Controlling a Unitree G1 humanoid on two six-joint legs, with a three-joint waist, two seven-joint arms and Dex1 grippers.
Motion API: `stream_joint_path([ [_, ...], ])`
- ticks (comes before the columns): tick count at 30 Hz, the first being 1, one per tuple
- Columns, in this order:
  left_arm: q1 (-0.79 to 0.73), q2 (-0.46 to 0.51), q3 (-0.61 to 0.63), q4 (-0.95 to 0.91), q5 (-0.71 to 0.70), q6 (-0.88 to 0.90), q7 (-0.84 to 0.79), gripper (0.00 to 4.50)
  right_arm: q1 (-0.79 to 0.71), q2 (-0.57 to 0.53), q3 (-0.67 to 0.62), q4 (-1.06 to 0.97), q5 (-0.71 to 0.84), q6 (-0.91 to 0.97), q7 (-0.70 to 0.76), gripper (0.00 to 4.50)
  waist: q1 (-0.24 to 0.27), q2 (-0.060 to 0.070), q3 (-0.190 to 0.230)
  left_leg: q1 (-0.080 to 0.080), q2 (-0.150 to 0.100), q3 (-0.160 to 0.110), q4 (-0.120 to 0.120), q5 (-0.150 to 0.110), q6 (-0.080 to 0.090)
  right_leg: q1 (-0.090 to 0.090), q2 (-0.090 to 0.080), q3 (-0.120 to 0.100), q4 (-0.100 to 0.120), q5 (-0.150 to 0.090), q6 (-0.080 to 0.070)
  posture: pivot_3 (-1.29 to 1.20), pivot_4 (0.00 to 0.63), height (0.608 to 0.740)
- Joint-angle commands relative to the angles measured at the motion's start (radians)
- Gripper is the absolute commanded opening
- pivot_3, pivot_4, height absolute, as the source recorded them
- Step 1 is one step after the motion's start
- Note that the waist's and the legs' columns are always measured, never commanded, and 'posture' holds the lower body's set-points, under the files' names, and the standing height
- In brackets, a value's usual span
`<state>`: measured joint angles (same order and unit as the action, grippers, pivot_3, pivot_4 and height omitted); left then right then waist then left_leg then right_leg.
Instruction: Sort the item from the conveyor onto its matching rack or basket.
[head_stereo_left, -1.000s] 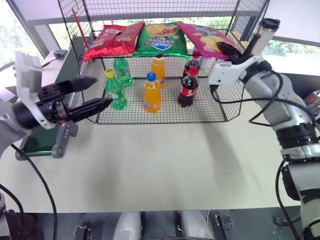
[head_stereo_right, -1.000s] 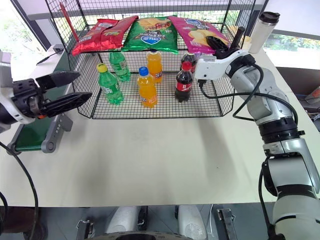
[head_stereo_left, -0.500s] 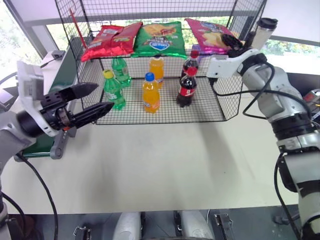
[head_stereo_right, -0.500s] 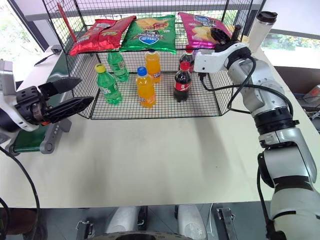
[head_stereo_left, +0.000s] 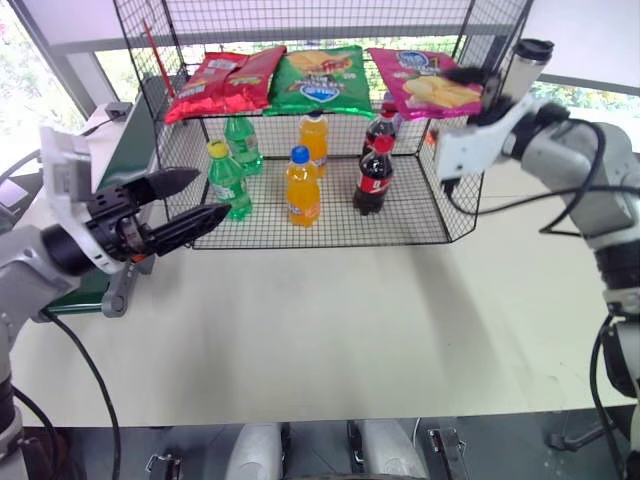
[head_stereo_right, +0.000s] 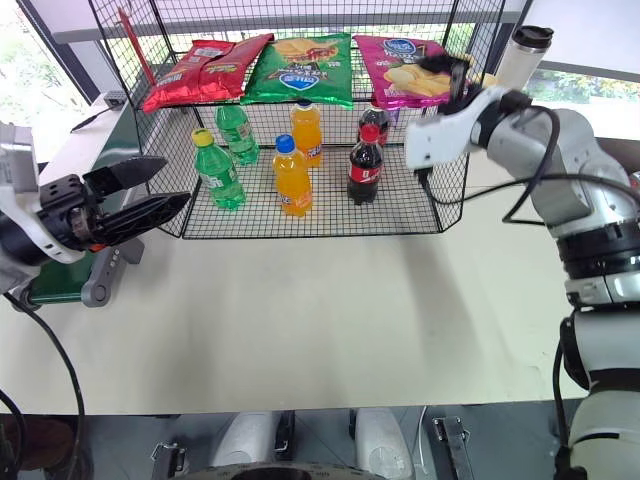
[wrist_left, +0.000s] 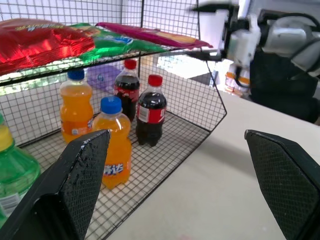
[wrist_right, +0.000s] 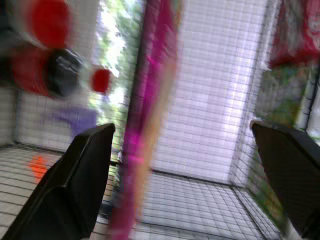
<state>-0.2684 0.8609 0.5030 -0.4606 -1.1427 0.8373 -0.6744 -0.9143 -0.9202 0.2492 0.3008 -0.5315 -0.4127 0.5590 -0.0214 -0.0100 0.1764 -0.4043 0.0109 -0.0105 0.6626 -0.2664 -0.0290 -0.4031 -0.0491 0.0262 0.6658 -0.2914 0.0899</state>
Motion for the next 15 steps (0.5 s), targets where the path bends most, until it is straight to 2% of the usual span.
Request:
stream_joint_path([
  [1, -0.014, -0.005, -0.013, 0.009, 0.011, -0.028, -0.010, 4.50, 0.021, -0.009, -0.059, -0.076, 0.127, -0.039, 0.063, 4.48, -0.001, 0.001, 0.000, 0.000, 0.000, 0.001, 0.000, 0.000, 0.000, -0.001, 0.000, 0.000, 0.000, 0.000, 0.000, 0.00, 0.150, 0.740],
  [5, -0.010, -0.007, -0.023, 0.018, 0.025, -0.032, -0.017, 4.50, 0.076, 0.019, -0.139, -0.138, 0.309, 0.030, 0.121, 4.48, 0.002, 0.001, 0.000, 0.000, 0.001, 0.000, 0.000, 0.000, 0.000, -0.001, 0.001, 0.000, 0.001, 0.000, 0.000, 0.00, 0.150, 0.740],
  [7, 0.003, -0.009, -0.029, 0.007, 0.055, -0.032, 0.011, 4.50, 0.159, 0.016, -0.217, -0.237, 0.523, 0.175, 0.228, 4.48, 0.006, 0.001, 0.000, -0.001, 0.001, 0.000, 0.000, 0.000, 0.000, -0.001, 0.001, 0.000, 0.000, 0.000, 0.000, 0.00, 0.150, 0.740],
  [9, 0.032, -0.013, -0.042, -0.015, 0.102, -0.041, 0.038, 4.50, 0.243, 0.020, -0.305, -0.344, 0.695, 0.343, 0.269, 4.48, 0.013, 0.000, 0.000, -0.001, 0.001, -0.002, 0.000, 0.000, 0.000, 0.000, 0.000, -0.001, -0.001, 0.000, 0.000, 0.00, 0.150, 0.740],
  [15, 0.202, -0.038, -0.036, -0.131, 0.155, -0.044, 0.087, 4.50, 0.444, 0.083, -0.563, -0.654, 1.129, 0.846, 0.142, 4.48, 0.007, 0.001, 0.000, -0.002, 0.001, -0.002, 0.000, 0.000, 0.000, 0.000, -0.003, -0.001, -0.001, 0.000, 0.000, 0.00, 0.150, 0.740],
])
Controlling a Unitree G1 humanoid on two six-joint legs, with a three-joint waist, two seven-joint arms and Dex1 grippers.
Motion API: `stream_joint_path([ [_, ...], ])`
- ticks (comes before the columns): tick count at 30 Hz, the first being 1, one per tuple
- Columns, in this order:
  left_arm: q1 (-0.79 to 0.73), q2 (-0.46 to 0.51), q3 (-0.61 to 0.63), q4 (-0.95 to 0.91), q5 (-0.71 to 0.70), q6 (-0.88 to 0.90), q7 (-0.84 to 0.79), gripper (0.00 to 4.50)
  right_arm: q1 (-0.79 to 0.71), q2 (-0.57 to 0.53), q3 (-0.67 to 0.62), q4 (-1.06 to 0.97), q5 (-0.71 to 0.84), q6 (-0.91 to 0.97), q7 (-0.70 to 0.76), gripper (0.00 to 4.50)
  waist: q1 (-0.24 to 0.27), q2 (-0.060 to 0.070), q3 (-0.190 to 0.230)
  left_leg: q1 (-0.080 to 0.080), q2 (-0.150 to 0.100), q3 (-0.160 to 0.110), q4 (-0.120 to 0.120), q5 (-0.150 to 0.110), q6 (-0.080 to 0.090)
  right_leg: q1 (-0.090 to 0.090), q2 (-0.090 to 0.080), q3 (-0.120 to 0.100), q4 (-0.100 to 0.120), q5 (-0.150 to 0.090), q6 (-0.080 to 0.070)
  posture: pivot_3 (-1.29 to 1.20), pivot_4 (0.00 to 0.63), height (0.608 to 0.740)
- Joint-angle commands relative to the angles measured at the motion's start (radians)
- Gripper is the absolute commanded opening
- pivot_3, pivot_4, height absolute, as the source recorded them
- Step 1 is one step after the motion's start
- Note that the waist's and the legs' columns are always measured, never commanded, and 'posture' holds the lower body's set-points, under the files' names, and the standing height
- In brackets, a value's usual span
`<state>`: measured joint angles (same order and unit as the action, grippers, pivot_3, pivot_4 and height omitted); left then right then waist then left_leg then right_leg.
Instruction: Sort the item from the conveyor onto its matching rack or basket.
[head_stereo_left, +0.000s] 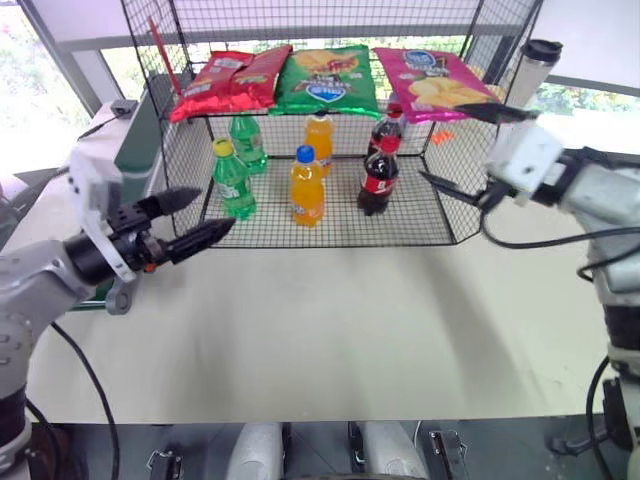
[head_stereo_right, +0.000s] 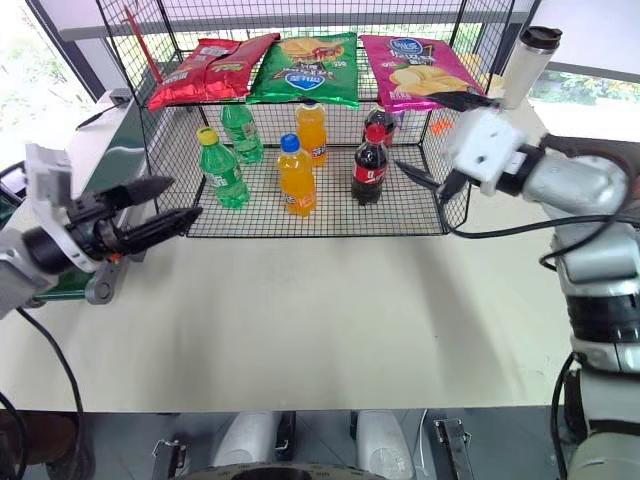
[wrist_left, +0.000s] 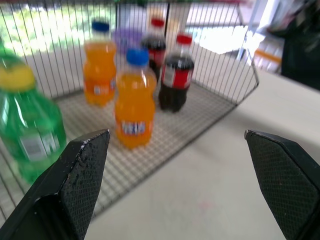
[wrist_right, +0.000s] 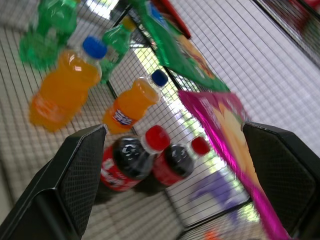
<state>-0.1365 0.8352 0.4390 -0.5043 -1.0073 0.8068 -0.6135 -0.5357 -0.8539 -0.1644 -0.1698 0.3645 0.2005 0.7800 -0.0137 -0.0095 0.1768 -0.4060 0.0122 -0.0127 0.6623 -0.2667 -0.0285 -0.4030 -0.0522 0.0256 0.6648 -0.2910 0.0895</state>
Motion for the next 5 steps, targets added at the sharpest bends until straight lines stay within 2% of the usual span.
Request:
stream_joint_path([
  [1, 0.099, -0.021, 0.036, -0.107, 0.015, -0.010, 0.041, 4.50, 0.106, 0.022, -0.179, -0.232, 0.292, 0.298, -0.098, 4.48, -0.001, 0.000, 0.000, 0.001, 0.000, 0.000, 0.000, 0.000, 0.000, 0.000, 0.000, 0.000, 0.000, 0.000, 0.000, 0.00, 0.150, 0.740],
  [3, 0.130, -0.030, 0.047, -0.128, 0.000, -0.005, 0.058, 4.50, 0.157, 0.020, -0.206, -0.293, 0.360, 0.378, -0.117, 4.48, 0.001, 0.000, 0.000, 0.001, 0.001, 0.000, -0.001, 0.000, 0.000, 0.001, 0.000, 0.000, 0.000, 0.000, 0.000, 0.00, 0.150, 0.740],
  [5, 0.160, -0.071, 0.056, -0.148, -0.048, 0.009, 0.127, 4.50, 0.281, 0.024, -0.217, -0.355, 0.421, 0.440, -0.095, 4.48, 0.002, 0.000, 0.000, 0.001, 0.001, 0.000, -0.001, 0.000, 0.000, 0.001, 0.001, 0.000, 0.000, 0.000, -0.001, 0.00, 0.150, 0.740],
])
